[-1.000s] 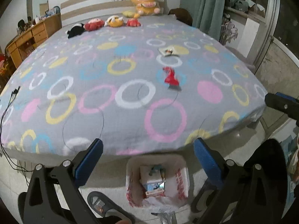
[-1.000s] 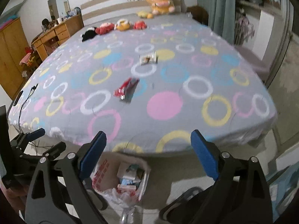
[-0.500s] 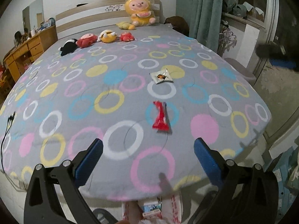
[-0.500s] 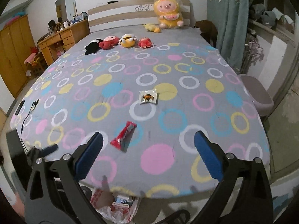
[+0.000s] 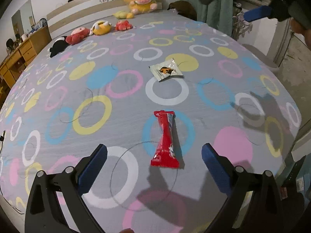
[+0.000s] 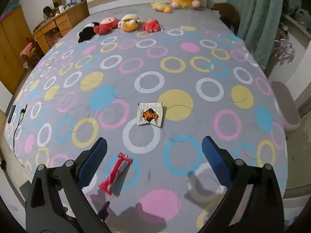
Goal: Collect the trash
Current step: 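Raise both tools back over the bed toward the red wrapper and white sachet, then grasp the red wrapper with the left tool while the right tool grasps the white sachet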
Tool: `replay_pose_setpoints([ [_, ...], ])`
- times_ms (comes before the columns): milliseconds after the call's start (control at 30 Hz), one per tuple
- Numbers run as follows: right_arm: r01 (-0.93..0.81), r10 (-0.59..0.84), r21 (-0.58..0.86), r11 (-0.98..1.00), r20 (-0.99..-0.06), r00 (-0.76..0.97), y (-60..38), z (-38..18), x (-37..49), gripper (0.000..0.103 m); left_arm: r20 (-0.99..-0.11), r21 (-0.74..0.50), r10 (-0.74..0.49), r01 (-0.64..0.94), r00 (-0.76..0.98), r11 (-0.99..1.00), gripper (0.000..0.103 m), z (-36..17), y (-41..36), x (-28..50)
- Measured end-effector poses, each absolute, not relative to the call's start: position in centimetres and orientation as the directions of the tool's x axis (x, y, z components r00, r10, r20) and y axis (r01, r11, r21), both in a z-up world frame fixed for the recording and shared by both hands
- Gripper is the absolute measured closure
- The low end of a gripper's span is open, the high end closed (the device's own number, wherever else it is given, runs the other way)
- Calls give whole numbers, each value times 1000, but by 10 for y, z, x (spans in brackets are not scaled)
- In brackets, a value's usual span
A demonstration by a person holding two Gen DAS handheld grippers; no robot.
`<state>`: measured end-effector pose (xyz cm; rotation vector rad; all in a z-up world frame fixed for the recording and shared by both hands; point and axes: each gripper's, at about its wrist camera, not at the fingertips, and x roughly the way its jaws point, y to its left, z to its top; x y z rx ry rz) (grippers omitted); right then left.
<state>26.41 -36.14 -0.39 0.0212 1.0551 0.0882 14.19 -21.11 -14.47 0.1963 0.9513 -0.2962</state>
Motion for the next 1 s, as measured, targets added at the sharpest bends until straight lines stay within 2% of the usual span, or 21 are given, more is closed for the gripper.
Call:
replay_pose_setpoints([
  [367, -114, 112, 79, 990, -942, 316, -338, -83, 341, 8, -861, 13, -149, 314, 487, 949, 8, -178, -214, 187],
  [1000, -64, 72, 64, 996, -987, 146, -339, -184, 413, 8, -899, -36, -171, 321, 403, 947, 8, -219, -229, 228],
])
